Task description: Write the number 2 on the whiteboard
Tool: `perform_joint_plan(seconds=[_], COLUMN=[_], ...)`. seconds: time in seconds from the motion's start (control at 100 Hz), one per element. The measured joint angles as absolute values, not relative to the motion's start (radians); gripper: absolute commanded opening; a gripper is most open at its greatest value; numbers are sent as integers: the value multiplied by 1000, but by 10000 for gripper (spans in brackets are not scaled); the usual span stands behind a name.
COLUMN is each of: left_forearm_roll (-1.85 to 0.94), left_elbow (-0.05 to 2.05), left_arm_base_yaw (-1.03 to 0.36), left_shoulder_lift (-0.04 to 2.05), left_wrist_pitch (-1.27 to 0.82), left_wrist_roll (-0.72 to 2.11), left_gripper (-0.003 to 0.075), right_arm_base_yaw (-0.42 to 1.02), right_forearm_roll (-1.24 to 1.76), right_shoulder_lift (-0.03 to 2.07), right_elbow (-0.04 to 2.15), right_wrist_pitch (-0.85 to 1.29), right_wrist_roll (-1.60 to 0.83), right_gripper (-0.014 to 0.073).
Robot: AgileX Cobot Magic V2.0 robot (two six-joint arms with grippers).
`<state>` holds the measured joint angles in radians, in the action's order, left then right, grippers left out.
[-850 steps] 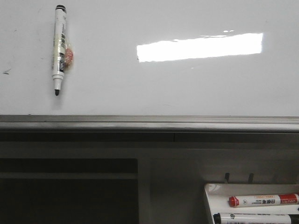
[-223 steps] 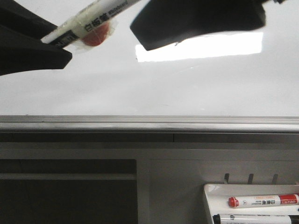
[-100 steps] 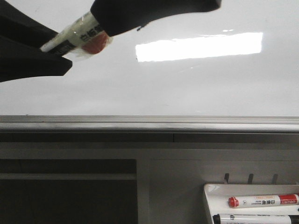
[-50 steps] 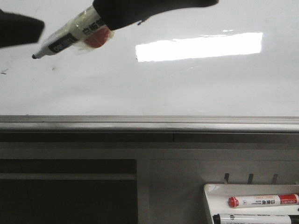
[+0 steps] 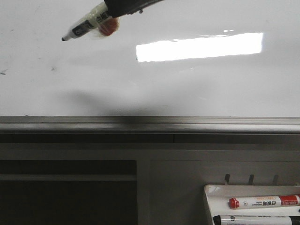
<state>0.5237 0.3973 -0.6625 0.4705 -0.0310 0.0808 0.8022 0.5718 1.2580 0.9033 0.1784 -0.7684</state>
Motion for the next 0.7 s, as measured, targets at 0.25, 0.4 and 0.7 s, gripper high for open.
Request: perform_joint_plan(seconds=[0.25,0.4,0.7], left_forearm_roll=[432,404,396], left_elbow=[397,397,397], left_arm_base_yaw=[-558,-505,-475], left_shoulder_lift=[471,471,471], left_wrist_pitch=[-29,8,31], left_wrist_roll=[81,81,81], left_gripper=[131,131,131], right_arm_base_yaw=[752,752,748], right_forearm_roll=[579,579,579], right_shoulder_lift=[1345,1367,1407], right_elbow=[1001,1016,1032], right_wrist_pitch=[250,272,267], right_wrist_roll=[-767,-767,-767], right_gripper=[-70,-70,-70])
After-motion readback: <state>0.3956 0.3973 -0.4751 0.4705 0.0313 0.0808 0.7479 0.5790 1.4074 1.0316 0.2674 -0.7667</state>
